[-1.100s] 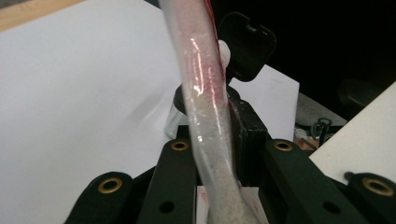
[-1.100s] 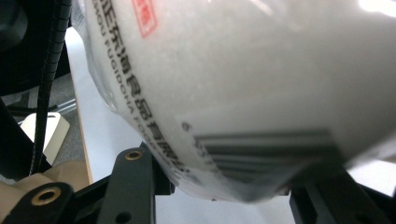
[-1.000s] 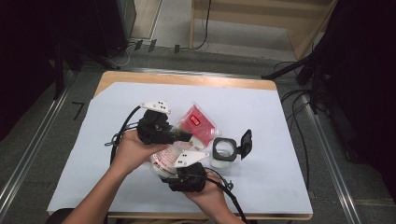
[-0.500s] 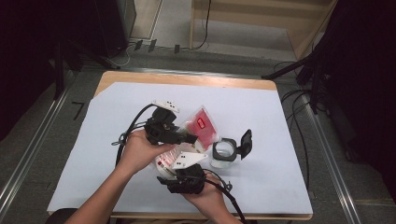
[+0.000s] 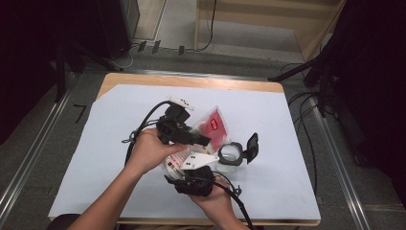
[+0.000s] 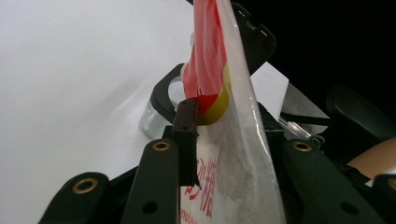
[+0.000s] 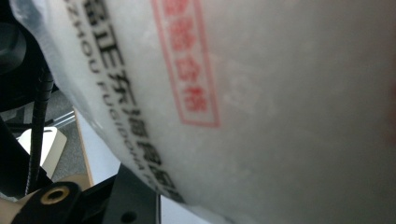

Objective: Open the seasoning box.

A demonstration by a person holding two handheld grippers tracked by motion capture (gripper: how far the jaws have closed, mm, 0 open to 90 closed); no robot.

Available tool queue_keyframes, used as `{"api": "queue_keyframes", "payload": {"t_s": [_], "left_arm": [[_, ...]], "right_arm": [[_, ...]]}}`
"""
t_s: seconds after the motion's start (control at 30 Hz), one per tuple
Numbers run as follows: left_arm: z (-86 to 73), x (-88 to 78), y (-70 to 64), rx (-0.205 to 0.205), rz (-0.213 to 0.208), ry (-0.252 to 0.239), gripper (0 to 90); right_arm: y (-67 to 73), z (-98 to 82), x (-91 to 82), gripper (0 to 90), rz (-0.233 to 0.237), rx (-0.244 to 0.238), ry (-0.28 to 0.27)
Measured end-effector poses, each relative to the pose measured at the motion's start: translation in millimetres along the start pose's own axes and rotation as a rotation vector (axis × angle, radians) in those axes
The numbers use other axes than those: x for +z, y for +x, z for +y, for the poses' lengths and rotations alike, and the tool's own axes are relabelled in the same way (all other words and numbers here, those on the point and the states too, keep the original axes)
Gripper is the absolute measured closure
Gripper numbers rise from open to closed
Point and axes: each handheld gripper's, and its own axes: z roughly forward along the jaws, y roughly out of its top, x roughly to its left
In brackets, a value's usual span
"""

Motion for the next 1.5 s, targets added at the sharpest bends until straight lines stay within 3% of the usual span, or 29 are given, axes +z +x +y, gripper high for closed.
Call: {"api": "queue_keyframes", "payload": {"t_s": [0.2, 0.4, 0.47, 0.53, 0.57, 0.8, 0.93, 1.13, 1.4, 1.5], "left_arm": [[-5.3, 1.1, 0.7, -0.023, -0.011, 0.004, 65.7], [-7.5, 0.9, 1.2, -0.013, -0.016, 0.013, 62.8], [-8.3, -2.2, 1.8, -0.019, -0.036, 0.01, 64.0], [-8.6, -3.2, 1.6, -0.021, -0.03, 0.006, 64.2], [-8.9, -3.7, 1.3, -0.022, -0.027, 0.001, 66.4], [-7.9, -3.2, -2.1, -0.015, 0.019, 0.009, 77.6], [-6.4, -2.3, -4.4, -0.026, 0.053, 0.013, 77.8], [-3.0, 0.7, -4.3, -0.044, 0.056, 0.019, 77.4], [4.5, 1.2, -4.8, -0.043, 0.052, 0.033, 76.6], [9.1, 0.7, -3.7, -0.039, 0.046, 0.029, 77.2]], "right_arm": [[2.8, -5.3, 2.7, 60.0, 0.018, 0.048, -0.012], [1.7, -8.0, 3.2, 60.0, 0.029, 0.08, -0.02], [-3.2, -8.8, 1.2, 60.1, 0.045, 0.127, -0.04], [-4.9, -9.0, 0.5, 60.4, 0.05, 0.143, -0.048], [-8.7, -9.2, -2.3, 60.7, 0.054, 0.175, -0.061], [-5.3, -6.7, -1.7, 58.4, 0.028, 0.105, -0.033], [-4.8, -5.9, -1.4, 56.9, 0.027, 0.1, -0.031], [0.7, -2.9, -0.7, 59.1, -0.004, 0.046, -0.016], [-1.1, 1.9, -2.1, 59.7, -0.005, 0.065, -0.021], [-1.9, 6.2, -2.2, 59.7, -0.005, 0.098, -0.039]]}}
